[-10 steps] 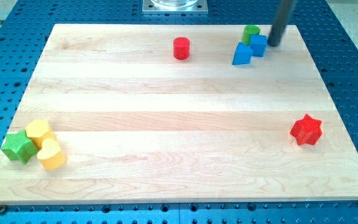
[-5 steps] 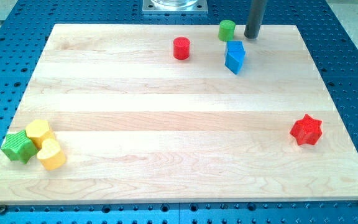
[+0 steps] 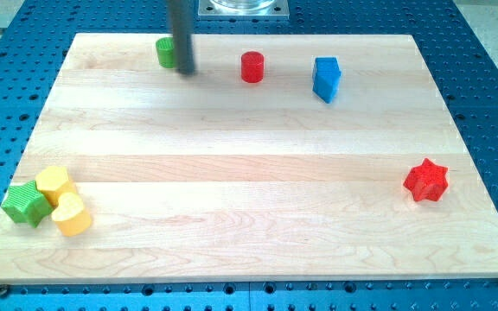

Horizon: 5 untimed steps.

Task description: Place the red circle green circle vertically above the yellow hexagon

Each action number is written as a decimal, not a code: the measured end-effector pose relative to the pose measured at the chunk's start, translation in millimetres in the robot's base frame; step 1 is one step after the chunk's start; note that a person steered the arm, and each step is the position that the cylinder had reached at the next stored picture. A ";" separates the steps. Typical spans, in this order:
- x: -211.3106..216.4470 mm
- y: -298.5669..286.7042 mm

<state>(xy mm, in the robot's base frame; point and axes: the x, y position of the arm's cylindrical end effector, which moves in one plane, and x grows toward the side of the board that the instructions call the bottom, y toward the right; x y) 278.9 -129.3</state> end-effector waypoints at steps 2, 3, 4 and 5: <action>-5.9 44.6; -34.1 42.9; -52.4 5.9; -50.8 -50.4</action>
<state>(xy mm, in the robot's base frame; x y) 228.1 -179.6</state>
